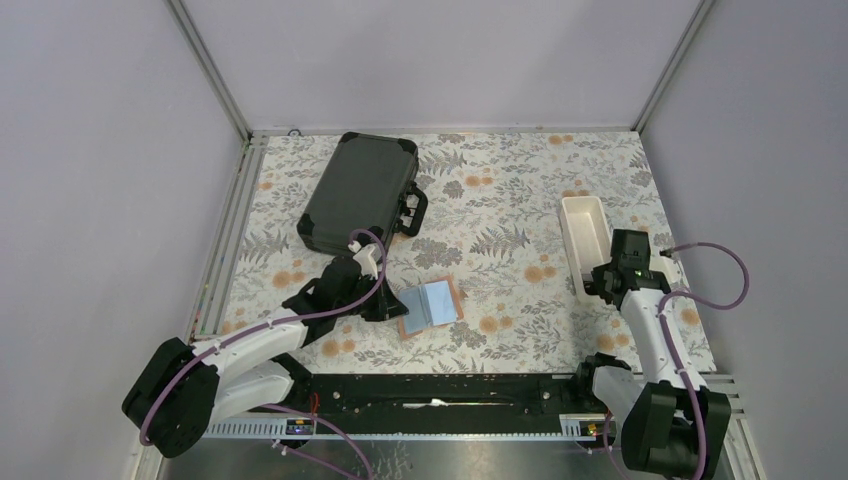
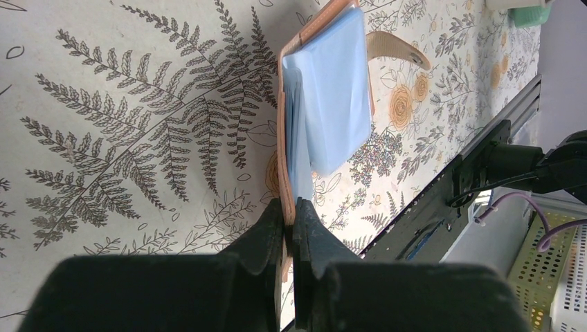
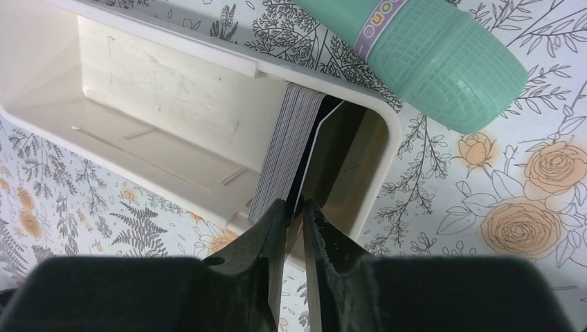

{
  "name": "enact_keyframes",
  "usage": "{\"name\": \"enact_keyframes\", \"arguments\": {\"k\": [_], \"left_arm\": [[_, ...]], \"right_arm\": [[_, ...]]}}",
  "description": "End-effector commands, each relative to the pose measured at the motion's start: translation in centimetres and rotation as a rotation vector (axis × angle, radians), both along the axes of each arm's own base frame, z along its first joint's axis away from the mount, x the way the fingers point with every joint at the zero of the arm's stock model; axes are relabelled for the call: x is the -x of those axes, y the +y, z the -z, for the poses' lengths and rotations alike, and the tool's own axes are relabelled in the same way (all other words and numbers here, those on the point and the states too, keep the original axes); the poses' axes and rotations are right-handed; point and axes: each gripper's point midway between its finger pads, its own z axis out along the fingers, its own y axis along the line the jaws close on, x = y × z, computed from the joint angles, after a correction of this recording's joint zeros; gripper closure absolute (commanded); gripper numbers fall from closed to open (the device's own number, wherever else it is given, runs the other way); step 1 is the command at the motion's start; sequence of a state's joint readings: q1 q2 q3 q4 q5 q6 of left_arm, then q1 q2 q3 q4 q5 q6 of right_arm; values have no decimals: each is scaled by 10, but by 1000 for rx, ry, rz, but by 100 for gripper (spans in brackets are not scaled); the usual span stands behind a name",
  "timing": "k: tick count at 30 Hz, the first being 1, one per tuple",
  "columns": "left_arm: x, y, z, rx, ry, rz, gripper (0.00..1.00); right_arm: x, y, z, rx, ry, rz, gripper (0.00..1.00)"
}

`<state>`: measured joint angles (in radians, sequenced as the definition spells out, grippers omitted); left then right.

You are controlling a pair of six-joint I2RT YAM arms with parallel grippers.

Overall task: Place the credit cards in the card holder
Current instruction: Pick up the credit card from the storage box.

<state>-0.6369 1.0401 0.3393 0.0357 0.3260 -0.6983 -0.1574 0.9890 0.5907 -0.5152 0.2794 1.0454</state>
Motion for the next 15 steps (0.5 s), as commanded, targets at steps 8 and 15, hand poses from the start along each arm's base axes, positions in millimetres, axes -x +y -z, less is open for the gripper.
{"name": "enact_keyframes", "arguments": {"k": [8, 15], "left_arm": [[-2, -2, -8, 18, -49, 16, 100], [1, -4, -8, 33, -34, 27, 100]], "right_arm": [[9, -8, -26, 40, -58, 44, 95], [12, -18, -53, 115, -117, 46, 100]]}}
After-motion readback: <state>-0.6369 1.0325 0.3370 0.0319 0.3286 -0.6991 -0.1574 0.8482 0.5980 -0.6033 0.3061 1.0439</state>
